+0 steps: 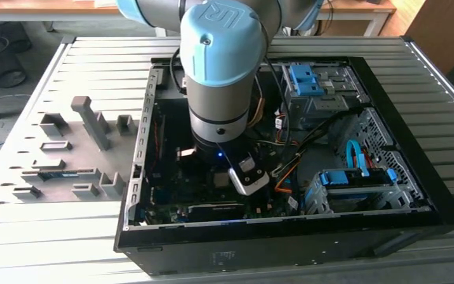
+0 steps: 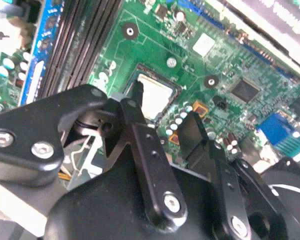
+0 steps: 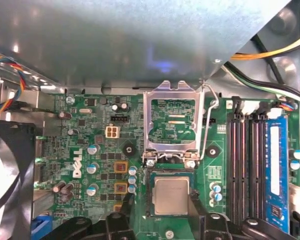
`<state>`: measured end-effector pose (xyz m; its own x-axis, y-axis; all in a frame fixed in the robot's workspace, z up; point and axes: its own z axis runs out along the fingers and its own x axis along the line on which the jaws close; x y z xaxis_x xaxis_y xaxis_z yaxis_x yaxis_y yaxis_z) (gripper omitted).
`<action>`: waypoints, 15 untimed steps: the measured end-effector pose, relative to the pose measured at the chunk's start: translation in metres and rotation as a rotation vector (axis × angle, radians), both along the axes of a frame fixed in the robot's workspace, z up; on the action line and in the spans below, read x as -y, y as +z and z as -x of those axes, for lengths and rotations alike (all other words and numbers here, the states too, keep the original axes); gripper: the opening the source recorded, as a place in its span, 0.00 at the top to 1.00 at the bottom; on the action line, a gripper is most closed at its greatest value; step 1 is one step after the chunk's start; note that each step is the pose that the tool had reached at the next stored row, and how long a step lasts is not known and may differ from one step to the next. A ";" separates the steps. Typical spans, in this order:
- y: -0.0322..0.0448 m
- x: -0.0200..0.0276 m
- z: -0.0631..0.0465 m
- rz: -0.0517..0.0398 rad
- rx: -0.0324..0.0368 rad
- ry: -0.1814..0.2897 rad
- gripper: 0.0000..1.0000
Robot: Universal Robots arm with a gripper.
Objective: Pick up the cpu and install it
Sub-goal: 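Place the cpu into insertion slot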
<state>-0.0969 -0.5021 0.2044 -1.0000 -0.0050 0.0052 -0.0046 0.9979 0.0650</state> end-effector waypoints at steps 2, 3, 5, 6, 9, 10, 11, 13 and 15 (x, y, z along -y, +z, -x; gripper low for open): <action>0.0002 -0.0002 0.000 0.0000 -0.0003 -0.004 0.45; 0.0009 -0.0003 0.000 -0.0002 -0.0003 -0.006 0.45; 0.0040 -0.0003 0.000 -0.0043 -0.0003 -0.007 0.45; 0.0053 -0.0003 -0.001 -0.0075 -0.0003 -0.008 0.45; 0.0073 -0.0003 -0.001 -0.0221 -0.0017 -0.008 0.45; 0.0073 -0.0003 -0.002 -0.0245 -0.0033 -0.008 0.45; 0.0071 -0.0003 -0.004 -0.0260 -0.0096 -0.008 0.45; 0.0060 0.0000 -0.008 -0.0250 -0.0223 -0.008 0.45; 0.0055 0.0000 -0.011 -0.0122 -0.0249 -0.008 0.45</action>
